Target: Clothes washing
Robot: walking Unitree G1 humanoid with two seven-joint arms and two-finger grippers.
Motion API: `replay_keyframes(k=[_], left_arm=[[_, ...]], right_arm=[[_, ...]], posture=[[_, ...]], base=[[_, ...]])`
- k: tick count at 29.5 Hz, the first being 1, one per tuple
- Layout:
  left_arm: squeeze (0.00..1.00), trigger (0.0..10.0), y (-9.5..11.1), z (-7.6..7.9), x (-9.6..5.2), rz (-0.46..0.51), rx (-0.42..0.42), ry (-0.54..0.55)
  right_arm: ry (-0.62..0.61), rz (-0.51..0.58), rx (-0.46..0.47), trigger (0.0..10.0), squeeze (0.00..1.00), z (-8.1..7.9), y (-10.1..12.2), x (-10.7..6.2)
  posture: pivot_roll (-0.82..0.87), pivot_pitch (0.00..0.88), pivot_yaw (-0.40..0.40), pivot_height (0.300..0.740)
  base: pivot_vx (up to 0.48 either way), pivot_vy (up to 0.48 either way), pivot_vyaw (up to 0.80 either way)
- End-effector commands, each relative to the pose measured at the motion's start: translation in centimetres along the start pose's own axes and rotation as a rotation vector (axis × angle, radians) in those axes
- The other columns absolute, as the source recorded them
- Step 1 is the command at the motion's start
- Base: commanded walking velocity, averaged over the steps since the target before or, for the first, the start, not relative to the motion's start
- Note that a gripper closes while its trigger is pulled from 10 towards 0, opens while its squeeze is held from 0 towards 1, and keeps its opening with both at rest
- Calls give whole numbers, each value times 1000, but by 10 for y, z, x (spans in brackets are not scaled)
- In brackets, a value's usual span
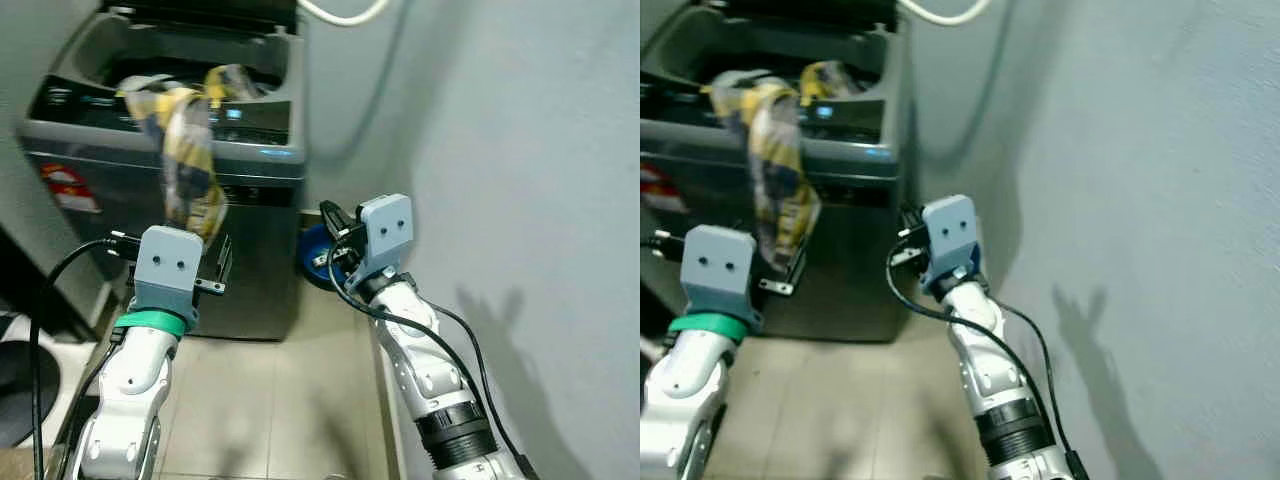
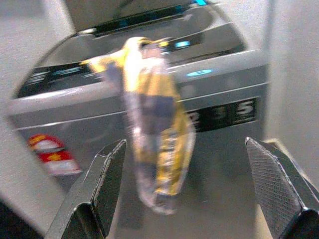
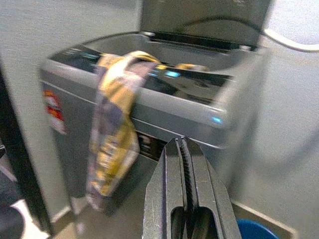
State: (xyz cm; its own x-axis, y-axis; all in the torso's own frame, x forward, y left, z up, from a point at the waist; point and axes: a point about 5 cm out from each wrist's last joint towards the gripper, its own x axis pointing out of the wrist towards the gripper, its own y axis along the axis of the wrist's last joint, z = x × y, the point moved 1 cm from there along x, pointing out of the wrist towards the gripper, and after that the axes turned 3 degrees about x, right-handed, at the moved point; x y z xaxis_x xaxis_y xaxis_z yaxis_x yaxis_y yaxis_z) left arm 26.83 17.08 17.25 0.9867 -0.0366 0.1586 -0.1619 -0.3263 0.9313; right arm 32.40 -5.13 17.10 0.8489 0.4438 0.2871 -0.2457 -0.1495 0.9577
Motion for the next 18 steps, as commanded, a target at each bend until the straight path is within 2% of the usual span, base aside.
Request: replay_keyframes(k=[1, 18], left_arm=[[0, 10000, 3, 1, -1, 17, -5, 4], [0, 10000, 4, 1, 3, 20, -21, 21]], right_arm=[[-2, -3, 2, 10000, 0, 1, -1, 0], [-3, -8, 3, 10000, 0, 3, -3, -1]], posture=[[109, 0, -47, 728], [105, 0, -47, 728]], base=[[0, 0, 763], [0, 0, 757]])
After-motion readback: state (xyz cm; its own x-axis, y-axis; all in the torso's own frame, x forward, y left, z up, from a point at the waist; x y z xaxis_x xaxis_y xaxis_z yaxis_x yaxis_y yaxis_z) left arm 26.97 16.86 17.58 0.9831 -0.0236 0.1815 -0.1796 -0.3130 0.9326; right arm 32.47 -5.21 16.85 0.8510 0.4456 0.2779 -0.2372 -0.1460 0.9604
